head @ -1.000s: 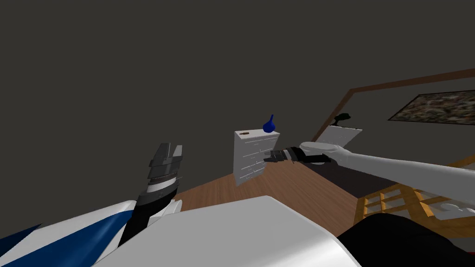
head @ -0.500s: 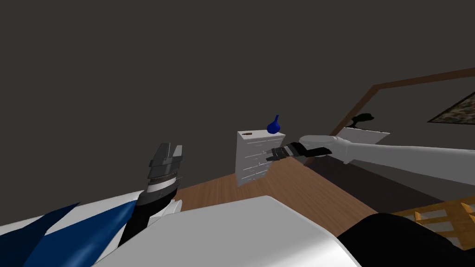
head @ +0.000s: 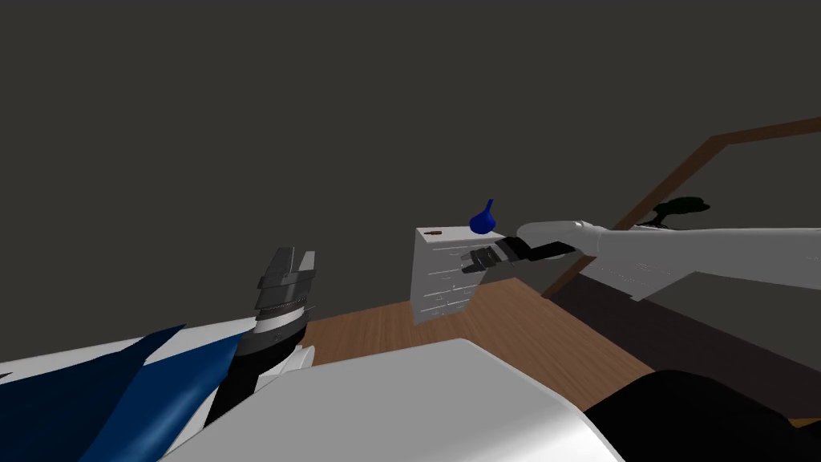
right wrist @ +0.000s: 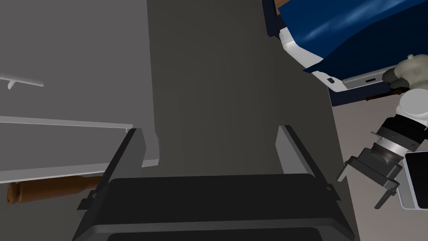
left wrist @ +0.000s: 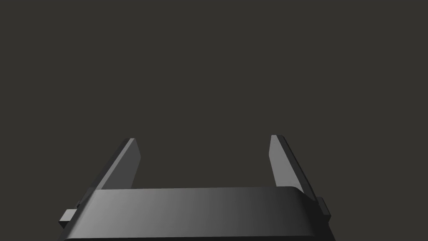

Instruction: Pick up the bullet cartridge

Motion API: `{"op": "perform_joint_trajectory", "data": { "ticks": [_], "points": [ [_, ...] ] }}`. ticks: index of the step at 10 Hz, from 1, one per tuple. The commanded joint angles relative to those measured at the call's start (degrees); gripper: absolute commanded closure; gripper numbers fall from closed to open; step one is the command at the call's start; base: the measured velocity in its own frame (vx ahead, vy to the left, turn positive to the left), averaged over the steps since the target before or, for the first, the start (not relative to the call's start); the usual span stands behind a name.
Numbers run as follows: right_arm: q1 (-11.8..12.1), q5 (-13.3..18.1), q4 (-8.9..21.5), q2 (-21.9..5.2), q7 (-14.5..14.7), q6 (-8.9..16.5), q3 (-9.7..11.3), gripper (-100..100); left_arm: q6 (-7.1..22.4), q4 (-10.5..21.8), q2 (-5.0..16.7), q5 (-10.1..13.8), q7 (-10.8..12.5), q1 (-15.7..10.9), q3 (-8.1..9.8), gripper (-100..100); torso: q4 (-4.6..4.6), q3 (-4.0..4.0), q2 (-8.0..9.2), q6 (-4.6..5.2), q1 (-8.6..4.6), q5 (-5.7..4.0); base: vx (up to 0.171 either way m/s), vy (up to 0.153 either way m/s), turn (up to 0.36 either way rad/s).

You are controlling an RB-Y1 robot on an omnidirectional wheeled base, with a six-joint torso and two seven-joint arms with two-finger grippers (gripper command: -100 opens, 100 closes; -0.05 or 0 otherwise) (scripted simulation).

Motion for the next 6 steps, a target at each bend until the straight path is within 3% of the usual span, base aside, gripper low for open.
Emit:
{"op": "perform_joint_trajectory", "data": {
  "ticks": [1,3,4,5,6],
  "points": [
    [0.01,2.86,0.05,0.21,-2.86,-0.09,-0.29,-100,0.0,0.0,0.0,0.0,0.0,0.0,0.0,0,0.0,0.0,0.0,0.0,0.0,0.0,0.0,0.0,0.0],
    [0.01,5.81,0.05,0.21,-3.12,-0.09,-0.29,-100,0.0,0.0,0.0,0.0,0.0,0.0,0.0,0,0.01,0.02,0.03,0.0,0.02,0.01,0.0,0.0,0.0],
    [-0.94,6.92,1.35,-2.56,-3.42,-1.74,-0.12,-100,0.0,0.0,0.0,0.0,0.0,0.0,0.0,0,0.01,0.02,0.03,0.0,0.01,0.01,0.013,-0.012,0.303],
    [-0.94,6.92,1.35,-3.54,-3.42,-1.74,-0.12,-100,0.0,0.0,0.0,0.0,0.0,-0.01,-0.01,0,-0.02,-0.04,-0.06,-0.1,0.01,0.03,0.02,-0.029,0.242],
    [-1.88,8.02,2.58,-5.55,-3.66,-3.38,0.06,-100,0.0,0.0,0.0,0.0,0.0,0.0,0.0,0,-0.02,-0.06,-0.09,-0.03,-0.03,0.01,0.032,-0.033,0.323]
  ]
}}
